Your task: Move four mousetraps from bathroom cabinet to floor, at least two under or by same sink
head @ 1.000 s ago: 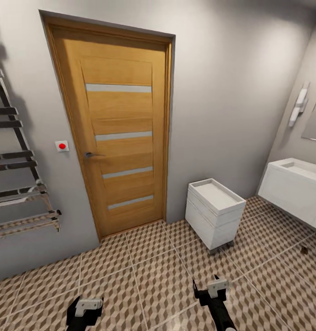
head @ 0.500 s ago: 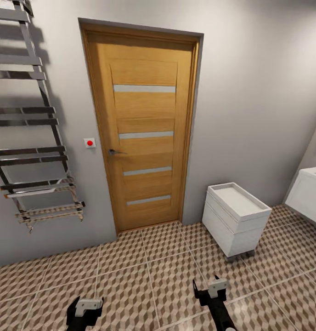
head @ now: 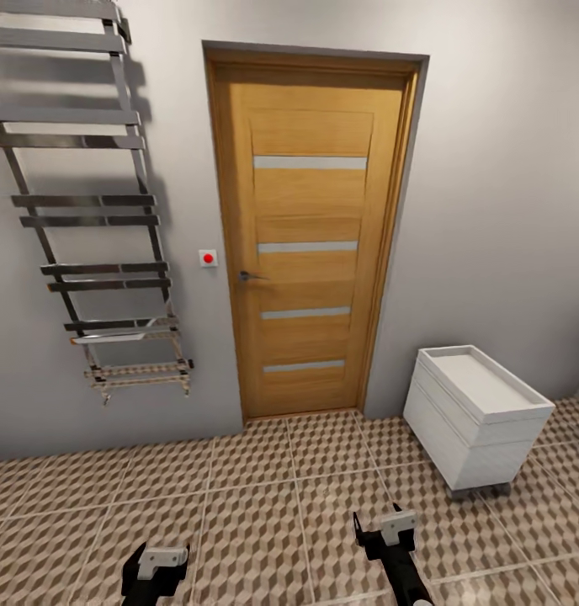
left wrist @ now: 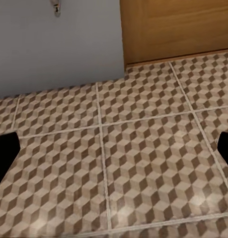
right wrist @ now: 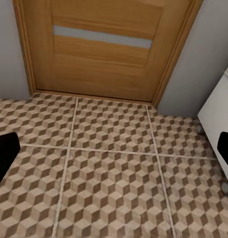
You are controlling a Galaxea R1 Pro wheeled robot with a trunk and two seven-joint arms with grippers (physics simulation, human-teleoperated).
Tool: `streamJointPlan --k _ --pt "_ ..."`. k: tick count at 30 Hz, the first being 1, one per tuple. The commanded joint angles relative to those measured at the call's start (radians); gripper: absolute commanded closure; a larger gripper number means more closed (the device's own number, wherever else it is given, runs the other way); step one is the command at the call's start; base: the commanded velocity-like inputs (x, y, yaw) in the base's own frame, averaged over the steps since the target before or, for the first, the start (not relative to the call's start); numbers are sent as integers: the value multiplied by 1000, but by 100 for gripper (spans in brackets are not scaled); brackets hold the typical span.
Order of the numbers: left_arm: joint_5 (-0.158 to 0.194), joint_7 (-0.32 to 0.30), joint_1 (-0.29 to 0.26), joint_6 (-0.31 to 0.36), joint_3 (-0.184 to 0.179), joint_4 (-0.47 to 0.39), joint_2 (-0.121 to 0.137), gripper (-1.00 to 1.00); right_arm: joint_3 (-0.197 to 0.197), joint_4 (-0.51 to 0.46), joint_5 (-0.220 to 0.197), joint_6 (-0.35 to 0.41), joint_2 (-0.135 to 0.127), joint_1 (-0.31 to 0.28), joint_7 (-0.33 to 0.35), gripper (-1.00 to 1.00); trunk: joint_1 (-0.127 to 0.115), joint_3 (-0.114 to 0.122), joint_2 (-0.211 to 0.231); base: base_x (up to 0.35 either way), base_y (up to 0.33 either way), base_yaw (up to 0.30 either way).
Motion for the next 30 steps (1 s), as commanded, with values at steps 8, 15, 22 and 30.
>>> streamJointPlan --k 8,15,22,30 --pt "3 5 -2 -5 -9 4 -1 -100 3 1 11 -1 0 -1 -10 -100 0 -2 -2 0 0 284" --pt "3 5 -2 -5 -9 4 -1 -100 3 1 11 -1 0 -1 -10 -100 0 -2 -2 0 0 284" --pt "3 5 -2 -5 -9 4 -1 -100 3 1 11 -1 0 -1 -10 -100 0 -2 -2 0 0 284" --pt "3 5 -2 -5 -9 4 -1 -100 3 1 11 -1 0 -1 -10 -100 0 -2 -2 0 0 284"
